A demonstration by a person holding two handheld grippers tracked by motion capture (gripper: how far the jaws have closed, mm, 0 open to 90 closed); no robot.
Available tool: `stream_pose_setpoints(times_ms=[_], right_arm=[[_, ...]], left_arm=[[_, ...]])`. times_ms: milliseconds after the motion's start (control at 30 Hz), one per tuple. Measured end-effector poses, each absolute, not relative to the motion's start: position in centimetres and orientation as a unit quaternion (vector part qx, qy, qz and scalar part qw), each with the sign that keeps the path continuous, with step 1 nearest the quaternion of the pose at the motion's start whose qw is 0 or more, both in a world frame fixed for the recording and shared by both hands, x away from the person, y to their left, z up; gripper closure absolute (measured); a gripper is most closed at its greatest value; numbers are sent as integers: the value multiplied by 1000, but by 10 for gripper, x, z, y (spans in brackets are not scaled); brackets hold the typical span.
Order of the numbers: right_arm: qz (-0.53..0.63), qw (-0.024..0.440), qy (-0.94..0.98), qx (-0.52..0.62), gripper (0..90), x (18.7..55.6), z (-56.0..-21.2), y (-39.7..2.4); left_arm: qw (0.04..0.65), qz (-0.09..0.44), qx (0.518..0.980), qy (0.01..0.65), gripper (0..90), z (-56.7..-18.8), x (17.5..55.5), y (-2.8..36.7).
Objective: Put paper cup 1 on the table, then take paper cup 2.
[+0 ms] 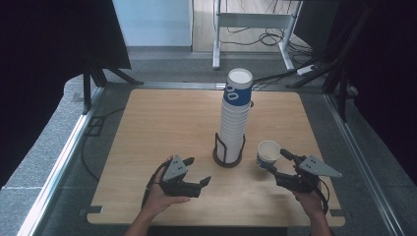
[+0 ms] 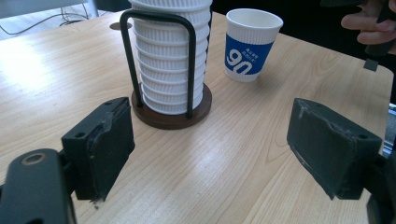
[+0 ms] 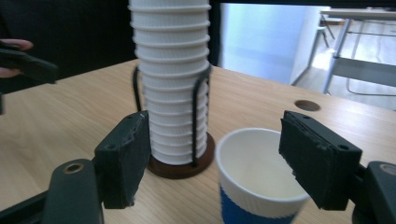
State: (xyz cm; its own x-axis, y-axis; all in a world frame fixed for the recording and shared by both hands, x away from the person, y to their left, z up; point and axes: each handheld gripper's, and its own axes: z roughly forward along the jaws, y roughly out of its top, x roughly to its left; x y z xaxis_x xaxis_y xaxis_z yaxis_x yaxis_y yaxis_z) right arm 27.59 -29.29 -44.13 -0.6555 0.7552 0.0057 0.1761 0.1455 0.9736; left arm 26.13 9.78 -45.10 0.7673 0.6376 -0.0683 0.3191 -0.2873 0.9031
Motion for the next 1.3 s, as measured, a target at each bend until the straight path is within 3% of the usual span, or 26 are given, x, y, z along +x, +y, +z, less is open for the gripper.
stream_pose_setpoints(times_ms=[300,833,1300], right_arm=[[589,224,715,303,255,275,-437,-282],[588,214,721,297,252,274,-435,-280],[581,205,733,290,248,275,-438,-273]], left_arm=[[525,155,781,301,150,-444,266,99],[554,143,764,296,155,-419,299,90],[549,163,771,279,144,-397,326,73]])
